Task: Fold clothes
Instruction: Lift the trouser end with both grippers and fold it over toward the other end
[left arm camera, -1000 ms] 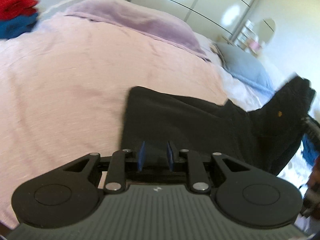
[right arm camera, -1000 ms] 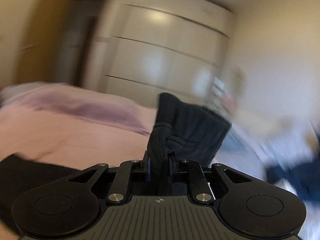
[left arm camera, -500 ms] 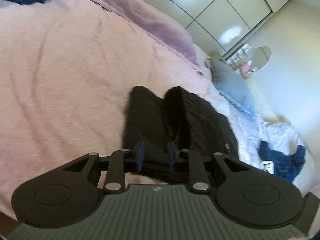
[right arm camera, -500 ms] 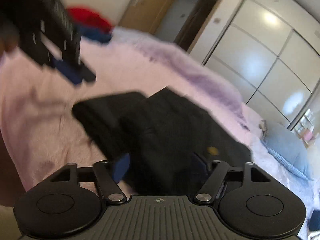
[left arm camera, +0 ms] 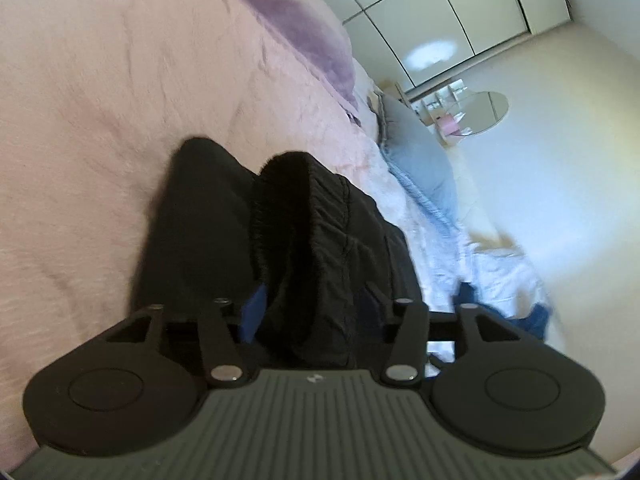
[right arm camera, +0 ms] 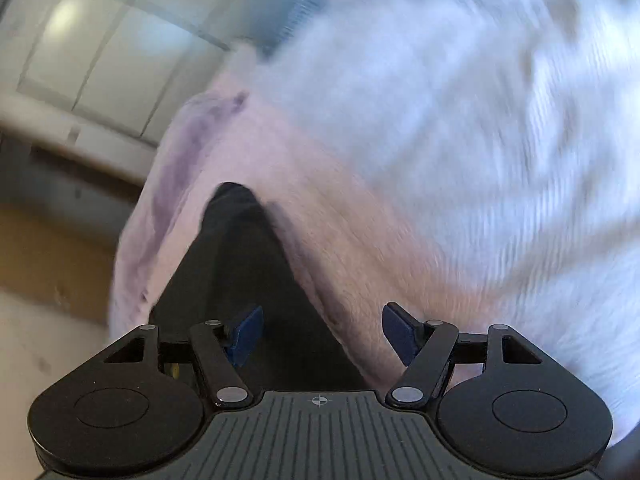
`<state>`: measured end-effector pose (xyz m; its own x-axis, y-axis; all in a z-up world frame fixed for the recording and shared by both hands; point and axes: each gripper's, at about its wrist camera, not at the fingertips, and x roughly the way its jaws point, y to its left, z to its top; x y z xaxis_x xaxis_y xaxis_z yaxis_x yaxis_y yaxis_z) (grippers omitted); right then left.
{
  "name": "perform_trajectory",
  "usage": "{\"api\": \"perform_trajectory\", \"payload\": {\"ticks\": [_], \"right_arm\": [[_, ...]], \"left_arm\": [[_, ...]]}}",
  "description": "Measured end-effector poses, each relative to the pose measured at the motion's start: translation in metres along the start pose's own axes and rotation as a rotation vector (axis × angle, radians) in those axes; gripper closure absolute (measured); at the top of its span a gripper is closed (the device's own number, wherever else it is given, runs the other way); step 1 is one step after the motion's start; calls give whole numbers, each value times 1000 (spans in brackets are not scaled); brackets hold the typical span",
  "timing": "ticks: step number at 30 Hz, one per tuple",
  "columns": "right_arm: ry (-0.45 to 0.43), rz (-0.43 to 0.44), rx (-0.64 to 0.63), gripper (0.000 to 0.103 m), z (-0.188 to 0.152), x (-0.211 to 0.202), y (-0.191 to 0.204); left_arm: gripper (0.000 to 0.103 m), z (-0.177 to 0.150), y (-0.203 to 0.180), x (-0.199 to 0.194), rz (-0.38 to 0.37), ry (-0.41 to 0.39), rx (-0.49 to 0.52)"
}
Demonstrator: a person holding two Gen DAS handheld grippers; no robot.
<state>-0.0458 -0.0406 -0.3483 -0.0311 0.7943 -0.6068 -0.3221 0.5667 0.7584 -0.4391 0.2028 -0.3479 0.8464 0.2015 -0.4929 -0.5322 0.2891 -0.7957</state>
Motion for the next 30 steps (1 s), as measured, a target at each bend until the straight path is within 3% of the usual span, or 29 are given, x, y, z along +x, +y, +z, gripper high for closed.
{"api": "perform_trajectory", "payload": {"ticks": [2,6,7,8,9,11,14,18,22,24,26,30], "right_arm": [[17,19,56,33,4,8,-4],[57,62,67,33,8,26,1],[74,70,71,33,9,26,1],[87,73,71,33,9,28,2],[95,71,57,33,8,30,5],[93,50,-18,33,4,33,18],[113,59,-120,36,-2,34,36],[121,33,-305,37,-16,42,65],[128,-48,-471,36,-33,62,86],[121,-80,-537,36,-42,69,89],[110,-77,-553,36,-46,62,87],[73,-25,-488,37,-39,47,77]], "left_arm": [[53,4,4,13,4,22,-20],[53,10,-1,27,26,31,36],[62,11,-3,29,28,33,50],[83,12,-4,31,29,34,65],[92,12,-6,30,23,30,78],[93,13,-10,20,-13,13,101],[94,14,-23,-5,-4,-49,154],[94,16,-25,-40,13,-132,153],[93,17,5,-33,127,-99,56],[85,16,21,-30,115,-99,-11],[80,17,24,-31,94,-105,-53],[67,15,15,-31,130,-113,-9]]}}
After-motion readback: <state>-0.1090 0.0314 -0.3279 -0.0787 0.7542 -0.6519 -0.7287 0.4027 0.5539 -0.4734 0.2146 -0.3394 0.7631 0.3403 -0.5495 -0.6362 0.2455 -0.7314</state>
